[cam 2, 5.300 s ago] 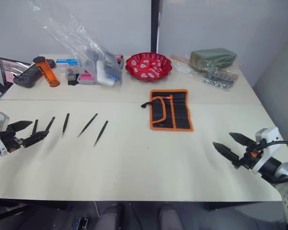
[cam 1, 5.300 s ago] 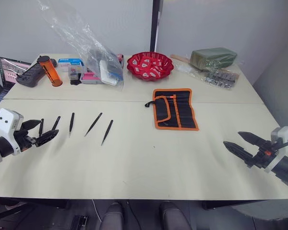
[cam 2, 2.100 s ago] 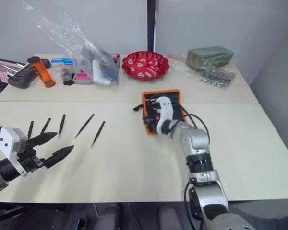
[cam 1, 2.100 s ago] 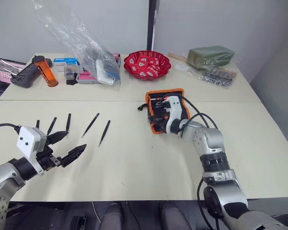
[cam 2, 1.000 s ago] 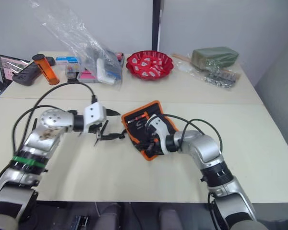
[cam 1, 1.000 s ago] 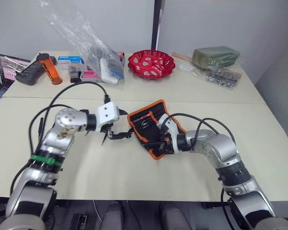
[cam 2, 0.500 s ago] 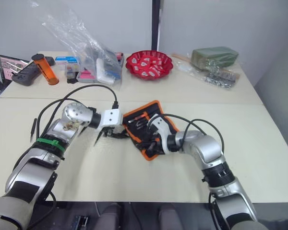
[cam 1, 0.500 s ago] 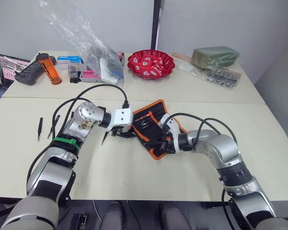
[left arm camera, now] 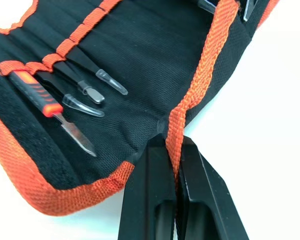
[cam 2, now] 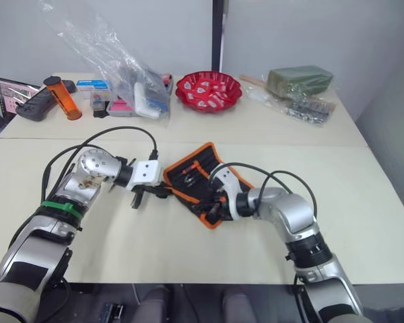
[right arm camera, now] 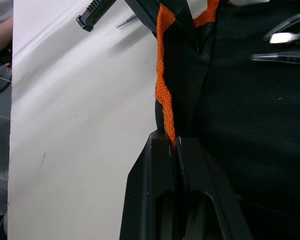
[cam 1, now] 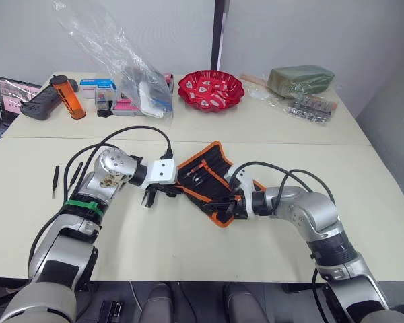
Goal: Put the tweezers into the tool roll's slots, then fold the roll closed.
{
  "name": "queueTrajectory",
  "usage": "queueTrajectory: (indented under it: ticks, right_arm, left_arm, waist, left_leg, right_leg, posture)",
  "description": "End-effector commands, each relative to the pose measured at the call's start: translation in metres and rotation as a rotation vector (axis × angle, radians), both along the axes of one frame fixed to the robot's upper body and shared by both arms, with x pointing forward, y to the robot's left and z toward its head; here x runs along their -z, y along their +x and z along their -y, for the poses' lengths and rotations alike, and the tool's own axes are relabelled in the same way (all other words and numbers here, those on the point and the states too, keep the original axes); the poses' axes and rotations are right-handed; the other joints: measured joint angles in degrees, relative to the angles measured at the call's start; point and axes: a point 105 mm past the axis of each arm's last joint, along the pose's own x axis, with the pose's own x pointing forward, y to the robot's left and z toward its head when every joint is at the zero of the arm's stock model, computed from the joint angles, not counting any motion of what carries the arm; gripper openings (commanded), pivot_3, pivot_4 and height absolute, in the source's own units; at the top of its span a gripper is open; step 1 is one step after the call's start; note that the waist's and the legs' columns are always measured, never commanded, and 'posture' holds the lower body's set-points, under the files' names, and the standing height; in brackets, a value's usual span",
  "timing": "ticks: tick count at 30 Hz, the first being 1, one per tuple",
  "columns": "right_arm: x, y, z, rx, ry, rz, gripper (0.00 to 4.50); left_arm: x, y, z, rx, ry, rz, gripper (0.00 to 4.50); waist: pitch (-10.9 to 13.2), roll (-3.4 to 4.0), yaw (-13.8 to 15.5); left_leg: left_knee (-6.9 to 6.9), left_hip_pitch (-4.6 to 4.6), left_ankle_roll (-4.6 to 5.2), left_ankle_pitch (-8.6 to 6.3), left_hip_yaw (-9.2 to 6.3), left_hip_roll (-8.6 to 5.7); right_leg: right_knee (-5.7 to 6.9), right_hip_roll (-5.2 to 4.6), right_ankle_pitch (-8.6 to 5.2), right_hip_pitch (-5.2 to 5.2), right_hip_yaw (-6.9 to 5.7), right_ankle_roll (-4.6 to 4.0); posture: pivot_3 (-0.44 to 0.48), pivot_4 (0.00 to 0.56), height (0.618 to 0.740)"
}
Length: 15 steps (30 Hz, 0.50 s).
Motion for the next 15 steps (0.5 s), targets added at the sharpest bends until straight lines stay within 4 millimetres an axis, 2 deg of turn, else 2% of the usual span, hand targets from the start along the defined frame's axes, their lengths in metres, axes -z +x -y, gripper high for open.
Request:
queueTrajectory:
  ticks: [1,4,10,15]
  right_arm:
    - [-0.001,-0.014,-0.01,-0.059,-0.016,0.023,0.0]
    - [0.012,-0.021,-0.013,-0.07,-0.046,-0.005,0.0]
    - [0.029,-0.022,-0.015,-0.04,-0.07,-0.046,0.0]
    - [0.032,-0.021,-0.014,-0.022,-0.068,-0.059,0.0]
  left_arm:
    - [0.009,-0.01,0.002,0.051,0.021,0.023,0.02]
    - [0.021,-0.015,-0.004,0.061,0.064,0.023,0.02]
    - [0.04,-0.019,-0.016,0.118,0.195,0.049,0.02]
    - [0.049,-0.02,-0.022,0.167,0.28,0.08,0.02]
  waist:
    - [0.0,0.0,0.0]
    - [0.0,0.0,0.02]
    - [-0.05,-0.02,-0.06]
    - [-0.32,-0.01,-0.18]
  left_leg:
    - [0.01,0.0,0.0,0.0,0.0,0.0]
    - [0.01,0.03,0.0,0.0,-0.01,0.0]
    - [0.01,0.28,0.0,0.0,-0.01,0.0]
    - [-0.04,0.5,0.0,0.0,0.0,0.01]
  right_leg:
    - [0.01,0.0,0.0,0.0,0.0,0.0]
    - [0.03,0.0,0.0,0.02,0.0,-0.01]
    - [0.03,0.01,-0.05,0.23,0.01,0.05]
    - [0.03,0.02,-0.12,0.38,0.02,0.1]
  posture:
    - [0.0,0.15,0.74]
    - [0.0,0.15,0.74]
    - [0.0,0.15,0.74]
    - [0.0,0.15,0.74]
